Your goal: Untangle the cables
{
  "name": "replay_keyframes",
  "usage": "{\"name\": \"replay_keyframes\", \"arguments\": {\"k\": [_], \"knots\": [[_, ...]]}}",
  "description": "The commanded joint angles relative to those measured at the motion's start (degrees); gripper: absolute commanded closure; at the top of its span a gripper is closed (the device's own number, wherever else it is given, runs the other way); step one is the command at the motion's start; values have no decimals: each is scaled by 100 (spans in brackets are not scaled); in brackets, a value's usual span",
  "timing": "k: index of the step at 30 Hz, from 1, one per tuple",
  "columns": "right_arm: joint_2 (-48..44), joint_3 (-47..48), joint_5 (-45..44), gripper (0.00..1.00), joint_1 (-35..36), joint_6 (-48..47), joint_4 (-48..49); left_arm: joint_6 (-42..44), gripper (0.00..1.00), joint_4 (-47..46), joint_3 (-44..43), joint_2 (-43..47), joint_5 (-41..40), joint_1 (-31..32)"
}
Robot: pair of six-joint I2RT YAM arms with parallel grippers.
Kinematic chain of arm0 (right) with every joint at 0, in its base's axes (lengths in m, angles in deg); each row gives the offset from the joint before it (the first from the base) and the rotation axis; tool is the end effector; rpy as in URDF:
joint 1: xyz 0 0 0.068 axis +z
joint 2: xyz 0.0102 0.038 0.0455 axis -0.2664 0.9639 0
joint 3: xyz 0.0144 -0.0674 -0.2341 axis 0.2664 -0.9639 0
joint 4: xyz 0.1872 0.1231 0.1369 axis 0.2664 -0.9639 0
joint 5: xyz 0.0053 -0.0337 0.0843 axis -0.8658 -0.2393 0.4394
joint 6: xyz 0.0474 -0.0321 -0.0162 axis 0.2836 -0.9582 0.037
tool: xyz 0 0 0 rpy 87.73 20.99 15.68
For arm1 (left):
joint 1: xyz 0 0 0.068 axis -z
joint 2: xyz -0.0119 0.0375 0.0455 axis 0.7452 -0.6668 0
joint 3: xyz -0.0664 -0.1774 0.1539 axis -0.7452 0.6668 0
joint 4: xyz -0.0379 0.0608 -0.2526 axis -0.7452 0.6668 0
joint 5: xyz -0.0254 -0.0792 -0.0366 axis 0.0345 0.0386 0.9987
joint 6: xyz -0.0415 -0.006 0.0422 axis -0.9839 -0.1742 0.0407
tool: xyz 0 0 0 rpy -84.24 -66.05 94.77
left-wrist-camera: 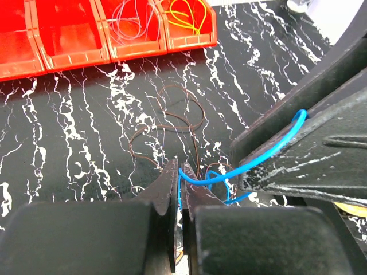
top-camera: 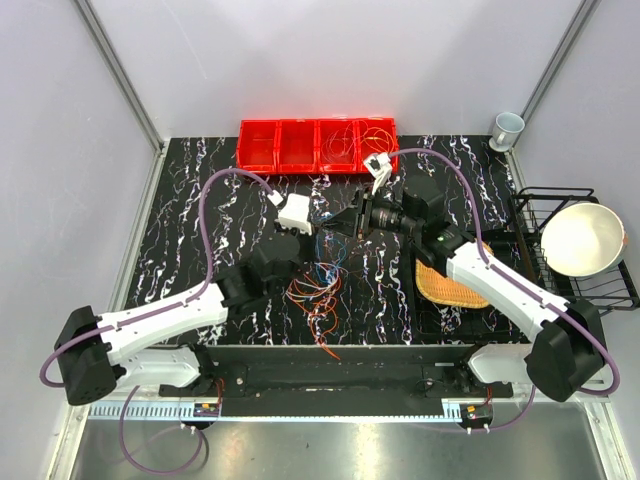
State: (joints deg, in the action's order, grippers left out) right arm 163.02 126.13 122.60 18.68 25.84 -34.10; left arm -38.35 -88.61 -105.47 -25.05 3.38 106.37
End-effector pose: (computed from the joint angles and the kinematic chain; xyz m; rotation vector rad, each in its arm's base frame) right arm 0.2485 0.1986 0.3066 -0.5508 1.7836 1.3321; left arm 0.1709 -0.2285 0.2789 0.2235 1.7726 -0.3902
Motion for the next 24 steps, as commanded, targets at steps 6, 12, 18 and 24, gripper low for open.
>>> {"name": "replay_keyframes", "arguments": {"k": [6, 12, 18, 24], "knots": [[-124, 354, -604, 46, 41, -297, -484, -1, 100, -276, -15, 408, -193, 8], [-344, 222, -1175, 14, 41, -367, -880, 25, 100, 163, -401, 320, -369, -133], [-1081, 47, -1823, 5, 41, -428, -1538, 60, 100, 462, -858, 92, -325, -563], [-1908, -374, -2626, 2, 41, -87, -2155, 157, 100, 743, -1552, -259, 0, -1204]]}}
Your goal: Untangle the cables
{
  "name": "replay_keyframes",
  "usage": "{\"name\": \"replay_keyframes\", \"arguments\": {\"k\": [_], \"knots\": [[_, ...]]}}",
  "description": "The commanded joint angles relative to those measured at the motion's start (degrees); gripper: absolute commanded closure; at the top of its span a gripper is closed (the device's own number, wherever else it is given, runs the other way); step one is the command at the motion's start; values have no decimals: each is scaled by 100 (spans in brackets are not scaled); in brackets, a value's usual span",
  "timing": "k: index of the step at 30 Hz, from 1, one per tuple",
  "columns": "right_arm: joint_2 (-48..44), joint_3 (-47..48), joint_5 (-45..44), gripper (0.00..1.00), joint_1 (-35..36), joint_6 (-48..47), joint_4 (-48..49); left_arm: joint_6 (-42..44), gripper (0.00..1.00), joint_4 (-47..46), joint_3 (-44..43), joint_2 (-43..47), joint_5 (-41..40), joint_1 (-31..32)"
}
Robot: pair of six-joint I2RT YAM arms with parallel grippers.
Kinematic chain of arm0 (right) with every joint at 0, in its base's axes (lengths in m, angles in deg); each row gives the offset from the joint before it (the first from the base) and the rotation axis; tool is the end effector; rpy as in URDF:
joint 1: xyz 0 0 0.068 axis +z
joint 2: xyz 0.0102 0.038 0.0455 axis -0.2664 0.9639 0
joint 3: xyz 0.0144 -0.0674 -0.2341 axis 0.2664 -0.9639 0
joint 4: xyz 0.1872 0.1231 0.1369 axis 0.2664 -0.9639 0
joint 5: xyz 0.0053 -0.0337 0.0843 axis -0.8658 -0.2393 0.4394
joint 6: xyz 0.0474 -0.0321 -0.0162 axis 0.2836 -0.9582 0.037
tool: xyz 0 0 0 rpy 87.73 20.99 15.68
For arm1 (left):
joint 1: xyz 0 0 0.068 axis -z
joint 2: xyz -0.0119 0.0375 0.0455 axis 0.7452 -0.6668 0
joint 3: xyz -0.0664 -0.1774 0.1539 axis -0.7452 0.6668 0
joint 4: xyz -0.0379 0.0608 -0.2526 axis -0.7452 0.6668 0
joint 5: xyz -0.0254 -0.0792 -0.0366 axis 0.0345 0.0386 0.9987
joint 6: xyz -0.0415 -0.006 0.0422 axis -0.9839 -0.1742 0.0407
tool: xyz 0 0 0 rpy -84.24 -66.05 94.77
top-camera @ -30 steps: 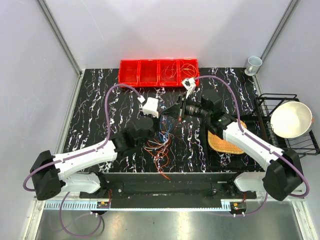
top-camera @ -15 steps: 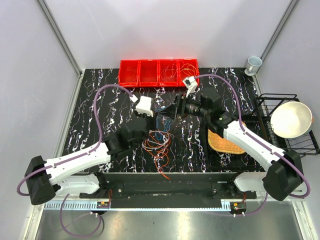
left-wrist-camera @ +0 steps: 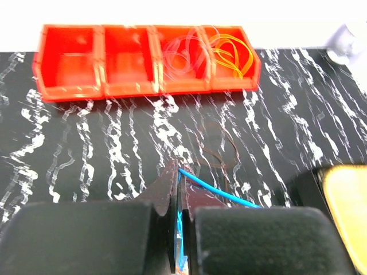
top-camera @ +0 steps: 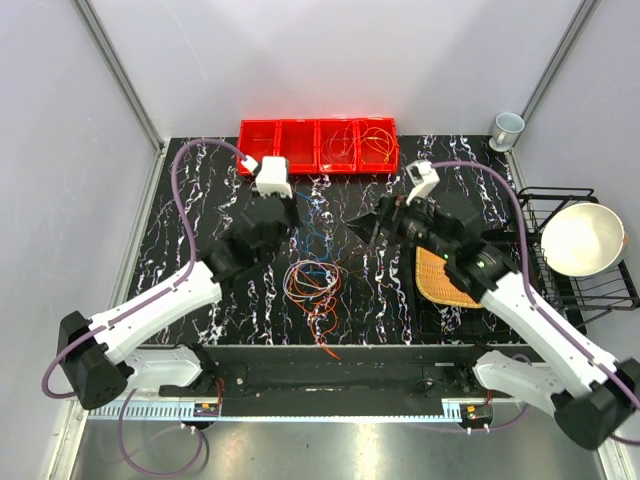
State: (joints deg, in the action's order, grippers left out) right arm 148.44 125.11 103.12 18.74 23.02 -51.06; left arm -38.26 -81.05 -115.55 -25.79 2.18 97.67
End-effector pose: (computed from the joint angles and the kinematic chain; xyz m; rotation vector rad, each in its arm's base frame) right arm 0.2127 0.1585 0.3353 -0.3074 1.8371 1.0121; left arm 0.2062 -0.2020 0.3248 0.0596 1.7495 -0.2811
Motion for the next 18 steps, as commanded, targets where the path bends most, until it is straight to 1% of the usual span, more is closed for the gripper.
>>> {"name": "replay_keyframes", "arguments": {"k": [1, 6, 10, 14, 18], "knots": [[-573, -334, -644, 2, 35, 257, -468, 166, 100, 5, -720, -238, 181, -414], [-785, -589, -502, 3, 26, 433, -819, 376, 100, -13, -1318, -720, 454, -950], [-1021, -712, -590, 3, 34, 346, -1048, 482, 100, 66, -2160, -1213, 621, -1371], [-1031, -756, -564, 3, 26, 328, -1171, 570, 100, 58, -2847, -1889, 744, -1749], [-978, -783, -520, 3, 34, 284, -1197, 562, 100, 84, -3803, -2558, 981, -2119]]}}
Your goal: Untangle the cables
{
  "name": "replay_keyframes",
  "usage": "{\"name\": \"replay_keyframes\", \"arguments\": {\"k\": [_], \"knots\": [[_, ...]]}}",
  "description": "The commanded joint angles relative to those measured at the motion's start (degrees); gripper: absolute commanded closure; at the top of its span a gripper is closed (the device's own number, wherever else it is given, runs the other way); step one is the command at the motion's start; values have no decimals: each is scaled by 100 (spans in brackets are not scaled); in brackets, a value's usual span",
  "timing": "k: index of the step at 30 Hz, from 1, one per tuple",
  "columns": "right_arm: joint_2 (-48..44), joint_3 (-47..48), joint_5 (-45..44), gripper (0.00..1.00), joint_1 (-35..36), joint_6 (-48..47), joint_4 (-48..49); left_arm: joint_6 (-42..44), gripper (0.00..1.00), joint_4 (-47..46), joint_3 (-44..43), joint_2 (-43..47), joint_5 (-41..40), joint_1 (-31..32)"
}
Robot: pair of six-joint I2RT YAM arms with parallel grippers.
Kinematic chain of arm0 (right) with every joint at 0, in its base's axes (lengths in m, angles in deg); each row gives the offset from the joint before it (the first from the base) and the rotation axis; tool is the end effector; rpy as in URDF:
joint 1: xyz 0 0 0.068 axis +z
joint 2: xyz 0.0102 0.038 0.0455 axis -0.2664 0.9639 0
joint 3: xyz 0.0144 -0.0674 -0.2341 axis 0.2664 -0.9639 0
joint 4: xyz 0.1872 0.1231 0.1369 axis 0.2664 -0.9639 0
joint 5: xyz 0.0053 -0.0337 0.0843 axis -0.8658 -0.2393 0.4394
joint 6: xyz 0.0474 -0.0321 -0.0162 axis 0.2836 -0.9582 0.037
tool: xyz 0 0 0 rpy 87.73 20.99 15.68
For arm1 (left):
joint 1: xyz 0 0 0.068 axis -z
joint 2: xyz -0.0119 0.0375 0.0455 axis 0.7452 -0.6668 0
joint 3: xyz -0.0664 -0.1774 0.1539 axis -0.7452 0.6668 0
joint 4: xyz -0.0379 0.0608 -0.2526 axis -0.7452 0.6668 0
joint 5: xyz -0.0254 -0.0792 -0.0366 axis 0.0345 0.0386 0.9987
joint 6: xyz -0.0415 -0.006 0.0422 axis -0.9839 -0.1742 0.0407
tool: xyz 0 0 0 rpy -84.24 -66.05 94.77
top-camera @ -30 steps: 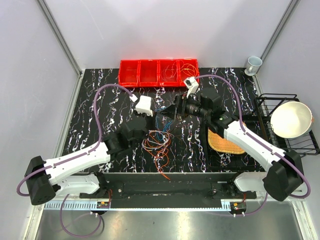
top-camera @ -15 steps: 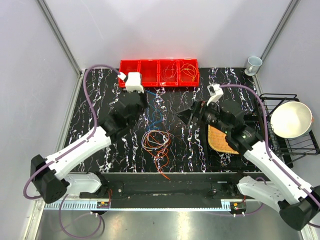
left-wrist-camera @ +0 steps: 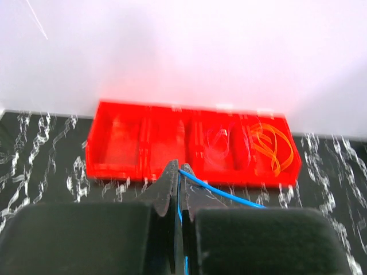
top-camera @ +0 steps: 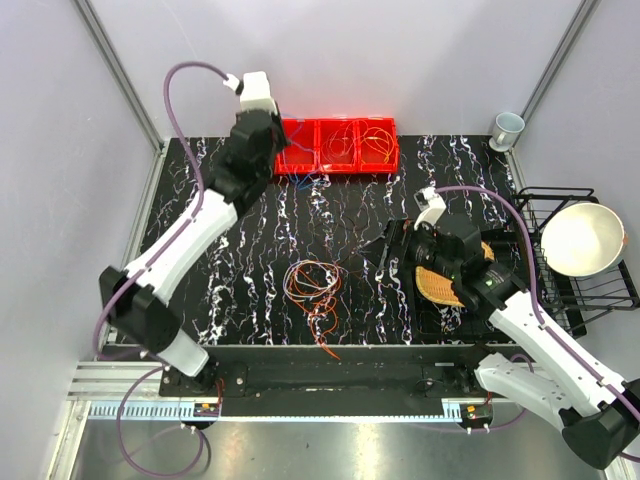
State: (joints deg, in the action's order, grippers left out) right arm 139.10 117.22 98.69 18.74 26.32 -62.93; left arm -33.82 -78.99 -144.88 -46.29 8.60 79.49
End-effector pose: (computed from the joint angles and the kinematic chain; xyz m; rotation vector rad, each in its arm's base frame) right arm 0.1838 0.1349 0.2991 -0.1859 2.0397 0.9287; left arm 0.3251 -0.1726 0.3945 -0.1075 1.6511 -0.1441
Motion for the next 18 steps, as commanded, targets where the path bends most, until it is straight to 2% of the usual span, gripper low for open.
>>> {"name": "replay_keyframes", "arguments": {"k": [1, 12, 18], "knots": [[-36, 6, -68, 3, 26, -63, -28, 118, 100, -122, -1039, -648, 365, -431], [289, -187, -111, 3, 26, -178, -186, -242, 100, -314, -3217, -2784, 892, -1109], [561, -266, -164, 3, 35, -134, -116, -427, 100, -779, -3904, -3812, 919, -1338]]}}
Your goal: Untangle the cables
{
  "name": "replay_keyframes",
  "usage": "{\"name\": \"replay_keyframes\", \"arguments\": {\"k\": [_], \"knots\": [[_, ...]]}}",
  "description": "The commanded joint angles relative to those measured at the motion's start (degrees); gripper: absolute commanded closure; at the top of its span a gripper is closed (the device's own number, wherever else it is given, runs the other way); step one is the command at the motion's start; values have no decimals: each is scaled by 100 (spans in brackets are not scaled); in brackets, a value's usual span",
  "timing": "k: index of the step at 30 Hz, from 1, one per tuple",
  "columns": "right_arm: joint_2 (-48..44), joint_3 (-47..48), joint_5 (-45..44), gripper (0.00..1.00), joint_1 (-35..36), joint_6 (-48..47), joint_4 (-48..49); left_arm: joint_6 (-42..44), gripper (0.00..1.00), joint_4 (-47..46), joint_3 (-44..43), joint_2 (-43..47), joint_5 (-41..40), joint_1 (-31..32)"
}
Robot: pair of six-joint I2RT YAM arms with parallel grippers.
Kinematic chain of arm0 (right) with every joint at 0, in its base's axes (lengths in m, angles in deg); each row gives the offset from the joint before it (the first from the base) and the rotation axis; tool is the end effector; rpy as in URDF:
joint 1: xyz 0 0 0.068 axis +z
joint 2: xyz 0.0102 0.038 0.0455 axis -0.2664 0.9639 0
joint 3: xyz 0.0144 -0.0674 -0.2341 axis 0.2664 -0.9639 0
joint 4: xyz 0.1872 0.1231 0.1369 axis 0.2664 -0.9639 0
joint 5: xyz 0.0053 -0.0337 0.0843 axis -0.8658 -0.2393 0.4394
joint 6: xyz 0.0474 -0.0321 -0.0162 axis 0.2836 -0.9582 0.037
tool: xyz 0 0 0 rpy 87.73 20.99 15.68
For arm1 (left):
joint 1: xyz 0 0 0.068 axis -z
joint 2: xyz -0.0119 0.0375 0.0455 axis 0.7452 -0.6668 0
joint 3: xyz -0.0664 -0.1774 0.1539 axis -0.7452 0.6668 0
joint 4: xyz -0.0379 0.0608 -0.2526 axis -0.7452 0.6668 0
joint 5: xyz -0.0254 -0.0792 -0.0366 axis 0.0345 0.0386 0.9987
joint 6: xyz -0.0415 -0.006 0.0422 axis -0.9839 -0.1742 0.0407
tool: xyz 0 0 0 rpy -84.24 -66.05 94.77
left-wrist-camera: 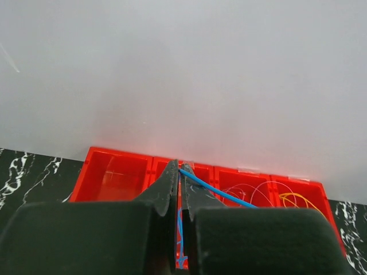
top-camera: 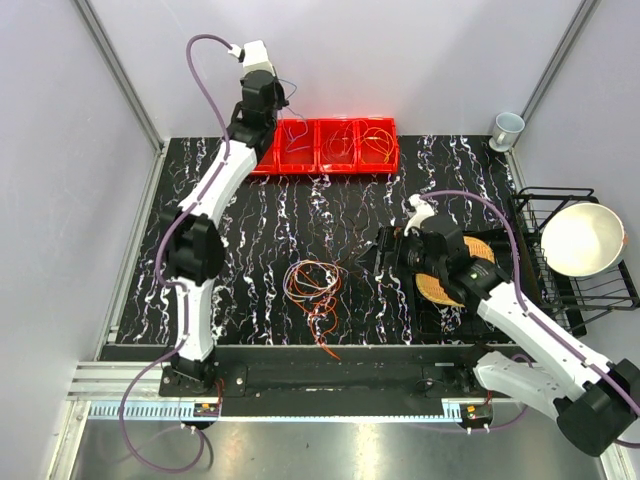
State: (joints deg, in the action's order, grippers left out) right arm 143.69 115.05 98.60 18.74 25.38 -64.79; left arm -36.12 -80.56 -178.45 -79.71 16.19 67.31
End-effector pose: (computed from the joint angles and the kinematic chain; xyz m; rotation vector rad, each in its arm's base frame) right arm 0.1931 0.1412 0.2650 -0.1943 2.1910 0.8630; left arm 0.4784 -0.1487 0.3655 -0.2209 1.6168 -0.1329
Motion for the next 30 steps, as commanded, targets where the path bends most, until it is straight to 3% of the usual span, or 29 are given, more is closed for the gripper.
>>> {"name": "replay_keyframes", "arguments": {"k": [1, 9, 23, 27, 30], "knots": [[181, -67, -147, 3, 35, -14, 87, -224, 100, -745, -574, -593, 135, -182], [761, -234, 125, 3, 26, 320, 553, -619, 100, -615, -1707, -2158, 345, -375], [1061, -50, 196, 4, 35, 399, 755, -1269, 99, -983, -1357, -2528, 1197, -613], [1122, -76, 205, 4, 35, 417, 808, -1349, 95, -984, -1401, -2633, 1400, -604], [1140, -94, 231, 4, 35, 435, 852, -1358, 83, -817, -1620, -2774, 1549, -604]]}}
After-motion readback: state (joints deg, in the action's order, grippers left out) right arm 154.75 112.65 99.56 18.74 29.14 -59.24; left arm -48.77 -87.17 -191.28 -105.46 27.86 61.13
